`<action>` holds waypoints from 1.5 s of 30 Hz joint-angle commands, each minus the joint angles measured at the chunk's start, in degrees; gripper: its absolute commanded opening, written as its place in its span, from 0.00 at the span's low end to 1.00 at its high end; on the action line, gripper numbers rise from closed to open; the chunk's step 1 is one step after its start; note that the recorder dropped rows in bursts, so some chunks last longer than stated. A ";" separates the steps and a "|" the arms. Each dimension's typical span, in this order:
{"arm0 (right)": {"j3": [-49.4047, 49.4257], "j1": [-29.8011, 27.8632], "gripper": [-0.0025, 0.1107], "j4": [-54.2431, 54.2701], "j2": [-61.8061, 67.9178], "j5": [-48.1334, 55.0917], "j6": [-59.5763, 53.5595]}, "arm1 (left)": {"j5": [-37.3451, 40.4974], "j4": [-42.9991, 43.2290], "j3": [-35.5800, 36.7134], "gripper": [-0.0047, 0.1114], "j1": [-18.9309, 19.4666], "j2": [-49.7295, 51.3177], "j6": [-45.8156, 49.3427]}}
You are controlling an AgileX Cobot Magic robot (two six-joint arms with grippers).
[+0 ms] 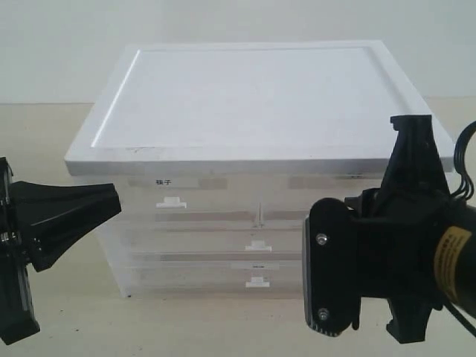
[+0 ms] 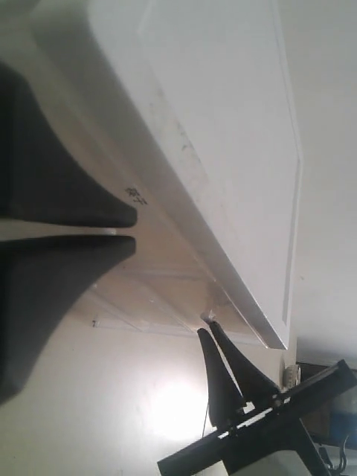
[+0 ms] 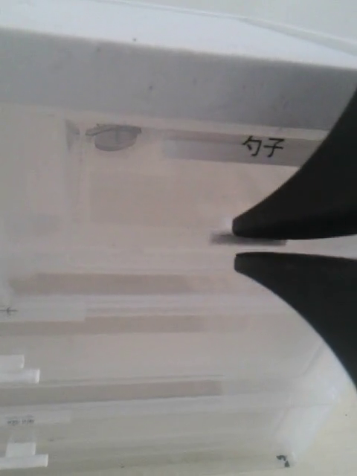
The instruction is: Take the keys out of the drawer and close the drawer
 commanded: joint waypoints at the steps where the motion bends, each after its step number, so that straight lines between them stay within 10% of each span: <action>1: 0.12 -1.01 0.05 -0.22 -0.08 -0.14 0.11 | -0.58 0.26 0.02 0.08 -0.27 0.21 -0.17; 6: 0.12 -1.01 0.33 -0.36 -0.08 -2.14 0.12 | -0.58 0.26 0.02 0.08 -0.27 0.21 -0.17; 14: 2.92 -2.89 0.33 -7.15 -0.08 -4.64 5.97 | -0.58 0.75 0.02 0.08 -0.27 0.21 -0.17; 20: 2.92 -2.89 0.03 -7.92 -0.08 -2.70 8.31 | -0.58 0.75 0.02 0.08 -0.27 0.21 -0.17; 39: 2.92 7.89 0.02 -6.35 -0.08 7.67 10.58 | -0.58 0.87 0.02 0.08 -0.27 0.21 -0.17; 45: 2.92 7.89 0.32 -6.30 -0.08 7.08 12.13 | -0.58 1.01 0.02 0.08 -0.27 0.21 -0.17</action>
